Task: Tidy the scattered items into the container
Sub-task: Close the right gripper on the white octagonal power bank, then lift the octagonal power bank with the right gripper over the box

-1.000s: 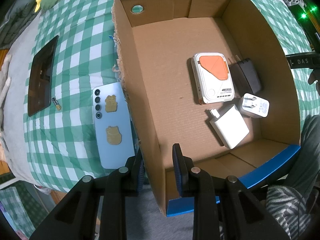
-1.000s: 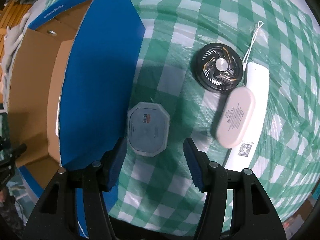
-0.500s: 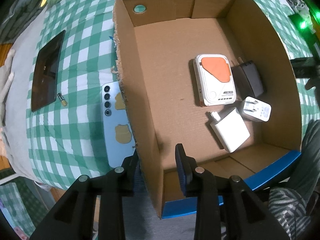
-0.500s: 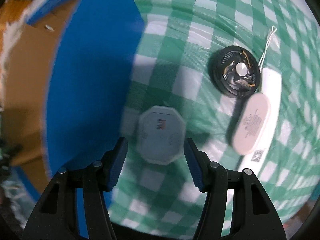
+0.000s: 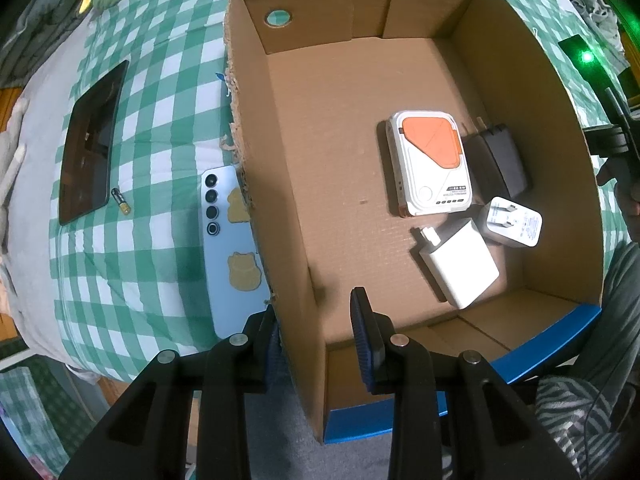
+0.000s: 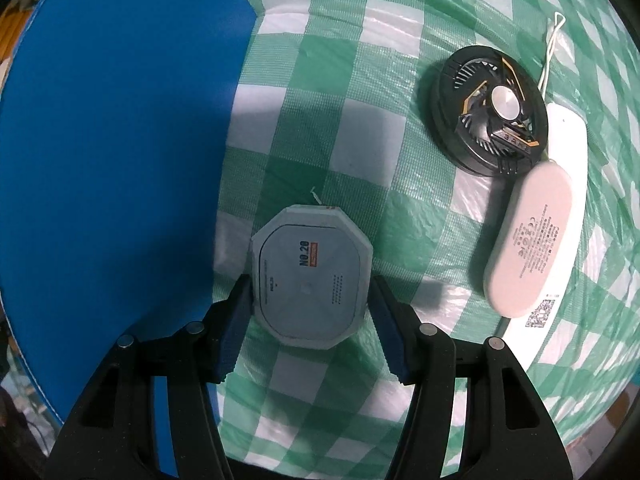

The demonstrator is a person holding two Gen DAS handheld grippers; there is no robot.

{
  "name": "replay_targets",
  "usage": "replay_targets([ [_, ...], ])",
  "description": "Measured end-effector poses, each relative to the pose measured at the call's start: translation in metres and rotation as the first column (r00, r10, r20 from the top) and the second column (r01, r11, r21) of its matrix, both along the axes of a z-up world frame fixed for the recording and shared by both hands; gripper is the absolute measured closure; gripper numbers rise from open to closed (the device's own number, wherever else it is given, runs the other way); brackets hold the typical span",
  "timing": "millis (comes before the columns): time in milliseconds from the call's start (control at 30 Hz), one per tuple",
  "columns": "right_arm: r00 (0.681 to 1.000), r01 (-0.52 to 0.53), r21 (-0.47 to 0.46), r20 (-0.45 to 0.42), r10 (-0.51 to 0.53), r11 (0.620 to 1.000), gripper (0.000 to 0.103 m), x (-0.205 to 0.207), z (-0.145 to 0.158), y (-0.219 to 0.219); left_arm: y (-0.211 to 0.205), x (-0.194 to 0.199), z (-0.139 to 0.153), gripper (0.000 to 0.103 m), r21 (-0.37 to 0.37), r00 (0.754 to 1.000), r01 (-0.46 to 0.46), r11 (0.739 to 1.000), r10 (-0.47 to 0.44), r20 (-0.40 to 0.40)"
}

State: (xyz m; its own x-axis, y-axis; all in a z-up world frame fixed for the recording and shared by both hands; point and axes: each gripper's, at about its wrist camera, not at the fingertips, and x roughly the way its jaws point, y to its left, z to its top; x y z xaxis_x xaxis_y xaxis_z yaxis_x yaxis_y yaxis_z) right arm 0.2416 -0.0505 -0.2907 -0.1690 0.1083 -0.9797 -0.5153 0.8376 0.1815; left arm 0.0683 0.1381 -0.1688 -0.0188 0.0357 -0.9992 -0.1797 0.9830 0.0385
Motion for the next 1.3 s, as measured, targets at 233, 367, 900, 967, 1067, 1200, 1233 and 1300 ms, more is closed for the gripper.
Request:
replay_targets([
  [233, 0.999, -0.028, -0.033, 0.042, 0.03, 0.999, 0.048, 0.002, 0.01, 0.006, 0.0, 0.0, 0.0, 0.072, -0.002, 1.0, 0.002, 1.0, -0.002, 0.004],
  [367, 0.995, -0.066, -0.047, 0.07, 0.069, 0.997, 0.049, -0.007, 0.018, 0.006, -0.001, -0.001, 0.0, 0.072, -0.003, 1.0, 0.001, 1.0, -0.001, 0.005],
  [900, 0.986, -0.128, -0.026, 0.108, 0.13, 0.991, 0.049, -0.02, 0.067, -0.015, 0.001, -0.001, 0.0, 0.072, 0.001, 1.0, 0.003, 1.0, -0.003, 0.003],
  [967, 0.984, -0.137, -0.016, 0.115, 0.138, 0.991, 0.049, -0.021, 0.078, -0.019, 0.001, -0.001, 0.0, 0.072, 0.0, 1.0, 0.004, 1.0, -0.004, 0.003],
  [1067, 0.981, -0.148, 0.0, 0.13, 0.146, 0.989, 0.049, -0.025, 0.096, -0.022, 0.001, -0.001, 0.0, 0.072, 0.0, 1.0, 0.003, 1.0, -0.003, 0.003],
  [1200, 0.974, -0.171, 0.025, 0.156, 0.165, 0.985, 0.049, -0.031, 0.119, -0.026, 0.001, -0.001, 0.0, 0.072, 0.001, 1.0, 0.004, 1.0, -0.004, 0.004],
  [1233, 0.972, -0.177, 0.033, 0.162, 0.17, 0.984, 0.049, -0.032, 0.126, -0.025, 0.001, -0.001, 0.0, 0.072, 0.001, 1.0, 0.005, 1.0, -0.005, 0.004],
  [1300, 0.967, -0.192, 0.051, 0.178, 0.18, 0.98, 0.049, -0.036, 0.14, -0.02, 0.002, -0.001, 0.0, 0.072, 0.001, 1.0, 0.004, 1.0, -0.004, 0.004],
])
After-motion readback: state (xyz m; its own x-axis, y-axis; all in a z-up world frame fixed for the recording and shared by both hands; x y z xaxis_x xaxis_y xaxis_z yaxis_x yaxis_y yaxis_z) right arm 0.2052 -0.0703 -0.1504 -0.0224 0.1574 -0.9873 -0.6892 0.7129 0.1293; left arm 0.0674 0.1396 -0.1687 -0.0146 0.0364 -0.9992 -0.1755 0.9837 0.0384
